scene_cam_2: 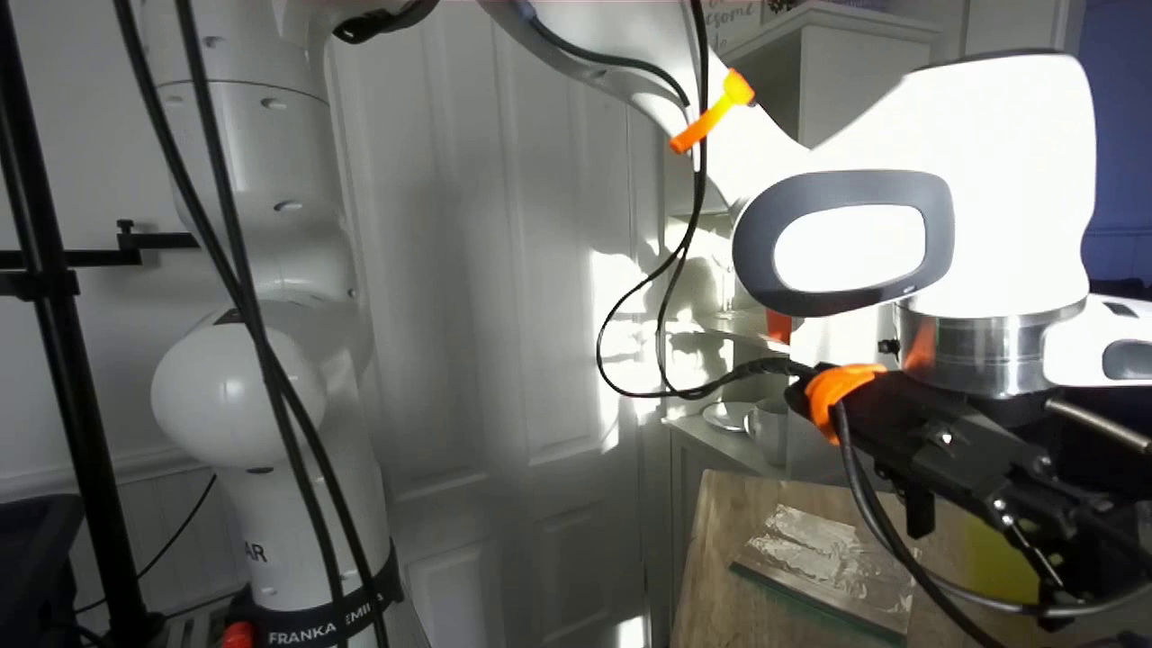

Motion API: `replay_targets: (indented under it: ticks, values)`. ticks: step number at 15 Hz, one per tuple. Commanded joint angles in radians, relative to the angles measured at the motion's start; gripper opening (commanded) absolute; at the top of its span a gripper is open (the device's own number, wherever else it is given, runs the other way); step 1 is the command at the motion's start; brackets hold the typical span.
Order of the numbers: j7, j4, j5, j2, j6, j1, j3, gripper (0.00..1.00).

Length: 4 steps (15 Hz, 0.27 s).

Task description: Remove the spoon from the yellow cup and put it on the counter top

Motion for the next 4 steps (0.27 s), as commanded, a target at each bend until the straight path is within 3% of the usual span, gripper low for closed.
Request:
replay_targets:
  ticks: [1,4]
  values:
    - [0.008,-0.002,-0.011,-0.024,-0.029,-0.023,0.025,1.0]
    - [0.011,-0.004,-0.016,-0.043,-0.047,-0.02,0.024,1.0]
